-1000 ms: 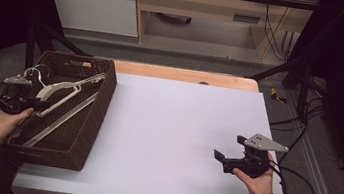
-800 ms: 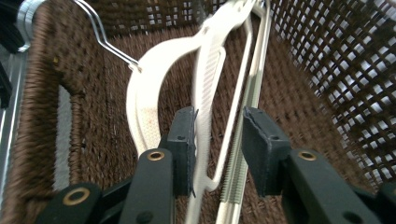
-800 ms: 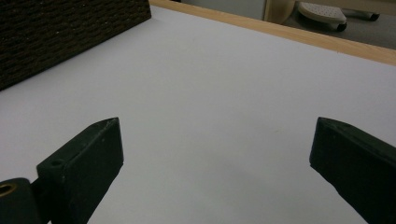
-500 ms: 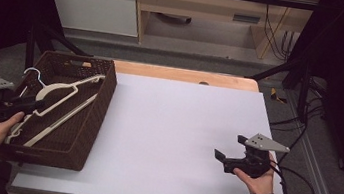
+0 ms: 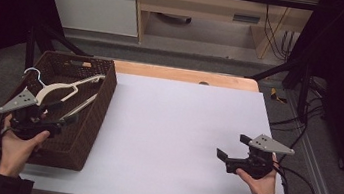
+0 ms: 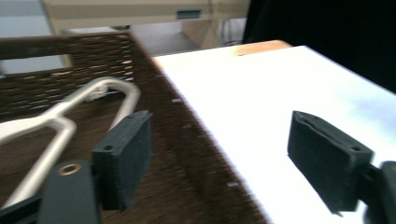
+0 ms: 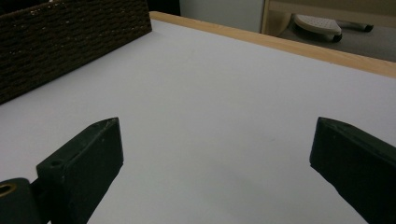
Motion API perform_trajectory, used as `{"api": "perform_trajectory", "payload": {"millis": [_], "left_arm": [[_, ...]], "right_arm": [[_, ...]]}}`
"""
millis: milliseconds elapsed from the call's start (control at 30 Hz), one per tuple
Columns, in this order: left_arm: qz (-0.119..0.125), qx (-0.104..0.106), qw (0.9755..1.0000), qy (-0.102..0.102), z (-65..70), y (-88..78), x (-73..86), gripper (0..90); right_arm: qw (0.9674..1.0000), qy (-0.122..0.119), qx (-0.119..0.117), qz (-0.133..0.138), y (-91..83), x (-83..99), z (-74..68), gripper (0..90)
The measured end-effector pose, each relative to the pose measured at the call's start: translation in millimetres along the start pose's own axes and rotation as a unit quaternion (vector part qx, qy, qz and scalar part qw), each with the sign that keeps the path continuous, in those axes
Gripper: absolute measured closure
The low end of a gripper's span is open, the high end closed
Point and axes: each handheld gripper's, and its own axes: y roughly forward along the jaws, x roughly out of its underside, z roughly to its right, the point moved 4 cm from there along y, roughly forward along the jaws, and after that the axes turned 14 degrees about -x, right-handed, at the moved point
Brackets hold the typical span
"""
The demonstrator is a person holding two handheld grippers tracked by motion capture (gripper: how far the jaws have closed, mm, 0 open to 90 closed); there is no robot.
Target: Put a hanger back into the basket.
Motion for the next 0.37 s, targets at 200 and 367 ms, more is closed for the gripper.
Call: {"api": "perform_trajectory", "payload": {"millis": [200,367], "left_arm": [[-0.006,0.030,0.9992,0.026,33.9,10.6,11.4,8.7],[-0.011,0.036,0.9985,0.040,46.1,17.4,17.5,8.2]], "right_arm": [[1.0000,0.002,0.001,0.006,-3.0,0.6,0.5,3.1],[0.9999,-0.001,-0.002,0.012,-6.3,-0.2,0.1,3.0]]}}
